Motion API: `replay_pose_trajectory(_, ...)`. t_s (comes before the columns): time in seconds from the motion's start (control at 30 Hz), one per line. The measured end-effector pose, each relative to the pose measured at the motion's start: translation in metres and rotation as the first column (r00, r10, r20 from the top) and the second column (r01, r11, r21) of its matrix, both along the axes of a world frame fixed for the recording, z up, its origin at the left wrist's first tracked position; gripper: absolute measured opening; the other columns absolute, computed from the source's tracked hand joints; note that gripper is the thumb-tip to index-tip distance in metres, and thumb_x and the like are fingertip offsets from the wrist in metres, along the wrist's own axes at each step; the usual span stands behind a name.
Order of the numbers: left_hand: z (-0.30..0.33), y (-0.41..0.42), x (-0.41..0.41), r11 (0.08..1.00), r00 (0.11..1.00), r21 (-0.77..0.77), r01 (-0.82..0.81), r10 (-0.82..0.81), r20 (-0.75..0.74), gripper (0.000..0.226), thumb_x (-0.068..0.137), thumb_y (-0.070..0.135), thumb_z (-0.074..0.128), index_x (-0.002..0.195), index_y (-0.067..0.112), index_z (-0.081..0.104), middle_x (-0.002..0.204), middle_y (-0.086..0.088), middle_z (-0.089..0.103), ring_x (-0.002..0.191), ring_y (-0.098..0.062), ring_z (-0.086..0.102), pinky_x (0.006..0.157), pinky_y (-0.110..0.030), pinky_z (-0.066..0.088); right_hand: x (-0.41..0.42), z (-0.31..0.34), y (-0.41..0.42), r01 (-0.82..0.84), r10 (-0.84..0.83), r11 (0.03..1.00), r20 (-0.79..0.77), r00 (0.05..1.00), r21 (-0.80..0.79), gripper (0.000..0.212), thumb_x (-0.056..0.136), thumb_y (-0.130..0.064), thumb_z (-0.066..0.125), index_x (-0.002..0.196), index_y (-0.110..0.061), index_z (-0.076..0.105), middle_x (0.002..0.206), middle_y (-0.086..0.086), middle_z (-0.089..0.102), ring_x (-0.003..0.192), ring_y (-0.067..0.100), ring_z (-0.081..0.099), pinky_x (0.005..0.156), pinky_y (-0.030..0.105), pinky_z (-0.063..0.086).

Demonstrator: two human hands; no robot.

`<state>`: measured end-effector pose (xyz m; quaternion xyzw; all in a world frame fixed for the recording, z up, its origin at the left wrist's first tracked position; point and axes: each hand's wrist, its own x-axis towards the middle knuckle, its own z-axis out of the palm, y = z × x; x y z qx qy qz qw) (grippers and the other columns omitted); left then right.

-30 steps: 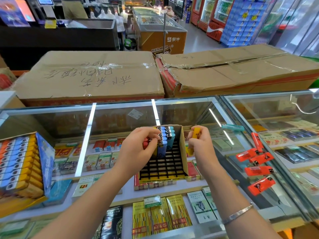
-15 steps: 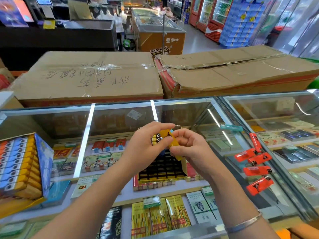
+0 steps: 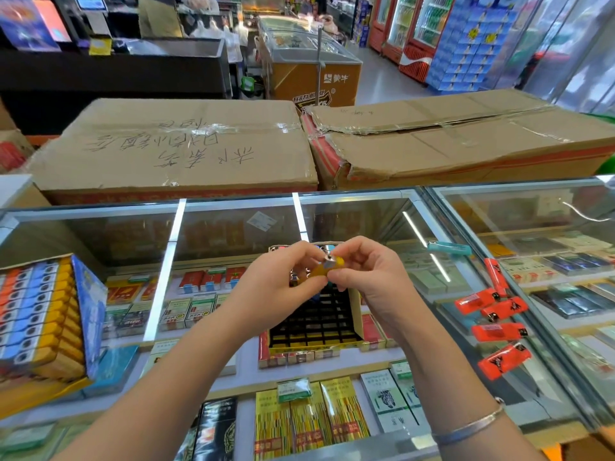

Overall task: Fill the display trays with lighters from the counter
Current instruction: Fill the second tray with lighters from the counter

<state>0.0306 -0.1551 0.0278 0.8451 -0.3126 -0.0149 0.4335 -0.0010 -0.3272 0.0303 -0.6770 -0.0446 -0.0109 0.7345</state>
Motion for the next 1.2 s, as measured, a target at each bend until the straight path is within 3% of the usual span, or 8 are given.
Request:
replay_pose_trajectory(0.13, 0.000, 0.004, 0.000, 0.993, 0.996, -0.110, -0.053, 0.044, -0.076, 0.023, 0.085, 0.020, 0.064, 0.098, 0.036, 0.053, 0.081, 0.012, 0.063, 0.067, -0.015, 0.060, 0.062, -0.037, 0.054, 0.003, 0.004, 0.004, 0.012, -0.011, 0.999, 0.022, 1.000, -0.046, 0.016, 0.081, 0.001, 0.065, 0.085, -0.014, 0.070, 0.079, 0.001, 0.069, 0.072, 0.009, 0.061, 0.064, 0.020, 0.050)
replay_pose_trajectory(0.23, 0.000, 0.012, 0.001, 0.991, 0.995, -0.107, -0.078, 0.070, -0.077, 0.036, 0.085, 0.017, 0.064, 0.103, 0.044, 0.049, 0.083, 0.008, 0.062, 0.071, -0.012, 0.061, 0.066, -0.032, 0.055, 0.011, -0.006, 0.001, 0.245, -0.245, 0.964, 0.011, 0.970, -0.105, 0.015, 0.084, -0.005, 0.062, 0.088, -0.017, 0.068, 0.085, 0.001, 0.065, 0.084, 0.015, 0.059, 0.072, 0.026, 0.051)
replay_pose_trajectory(0.3, -0.002, 0.018, 0.000, 0.995, 0.996, -0.030, -0.091, 0.090, -0.016, 0.037, 0.086, 0.021, 0.063, 0.100, 0.052, 0.047, 0.083, 0.014, 0.061, 0.076, -0.005, 0.059, 0.065, -0.024, 0.053, 0.018, -0.016, -0.001, 0.339, -0.348, 0.929, -0.040, 0.937, -0.149, 0.021, 0.085, -0.006, 0.059, 0.092, -0.025, 0.066, 0.094, -0.003, 0.060, 0.094, 0.015, 0.055, 0.066, 0.019, 0.048)
replay_pose_trajectory(0.47, -0.012, 0.025, -0.003, 0.987, 0.982, -0.014, -0.160, 0.161, 0.097, 0.028, 0.084, 0.019, 0.067, 0.104, 0.035, 0.056, 0.089, 0.019, 0.060, 0.085, -0.001, 0.059, 0.075, -0.029, 0.054, 0.024, -0.038, 0.001, 0.298, -0.318, 0.943, -0.134, 0.938, -0.151, 0.031, 0.089, -0.010, 0.056, 0.101, -0.038, 0.062, 0.112, -0.007, 0.059, 0.103, 0.007, 0.053, 0.056, 0.009, 0.047)
replay_pose_trajectory(0.6, -0.023, 0.026, -0.003, 0.989, 0.940, 0.034, -0.146, 0.128, 0.316, 0.024, 0.077, 0.011, 0.074, 0.099, 0.013, 0.065, 0.092, 0.005, 0.064, 0.088, -0.015, 0.060, 0.071, -0.038, 0.055, 0.026, -0.042, 0.003, 0.301, -0.315, 0.947, -0.138, 0.939, -0.114, 0.030, 0.089, -0.013, 0.056, 0.099, -0.040, 0.063, 0.110, -0.006, 0.061, 0.101, 0.009, 0.057, 0.058, 0.013, 0.050)
replay_pose_trajectory(0.83, -0.038, 0.023, -0.001, 0.971, 0.814, 0.115, -0.210, 0.109, 0.570, 0.025, 0.069, 0.012, 0.080, 0.091, 0.009, 0.069, 0.091, -0.003, 0.067, 0.089, -0.019, 0.058, 0.075, -0.026, 0.047, 0.024, -0.043, 0.002, 0.307, -0.321, 0.943, -0.119, 0.939, -0.126, 0.028, 0.090, -0.014, 0.056, 0.099, -0.040, 0.063, 0.105, -0.012, 0.060, 0.097, 0.002, 0.055, 0.057, 0.010, 0.048)
replay_pose_trajectory(1.1, -0.046, 0.018, -0.003, 0.971, 0.760, 0.073, -0.227, 0.130, 0.637, 0.021, 0.072, 0.011, 0.079, 0.090, 0.007, 0.071, 0.088, -0.005, 0.067, 0.084, -0.023, 0.061, 0.074, -0.032, 0.050, 0.023, -0.042, 0.001, 0.299, -0.309, 0.949, -0.119, 0.944, -0.096, 0.028, 0.091, -0.012, 0.056, 0.101, -0.036, 0.063, 0.101, -0.009, 0.063, 0.081, -0.007, 0.060, 0.056, 0.010, 0.048)
replay_pose_trajectory(1.2, -0.044, 0.016, -0.002, 0.974, 0.751, 0.089, -0.210, 0.102, 0.652, 0.022, 0.071, 0.010, 0.079, 0.091, 0.007, 0.070, 0.089, -0.005, 0.067, 0.084, -0.024, 0.061, 0.074, -0.033, 0.051, 0.023, -0.042, 0.001, 0.301, -0.311, 0.949, -0.117, 0.943, -0.096, 0.028, 0.090, -0.012, 0.056, 0.101, -0.037, 0.063, 0.102, -0.008, 0.063, 0.085, -0.002, 0.060, 0.056, 0.011, 0.048)
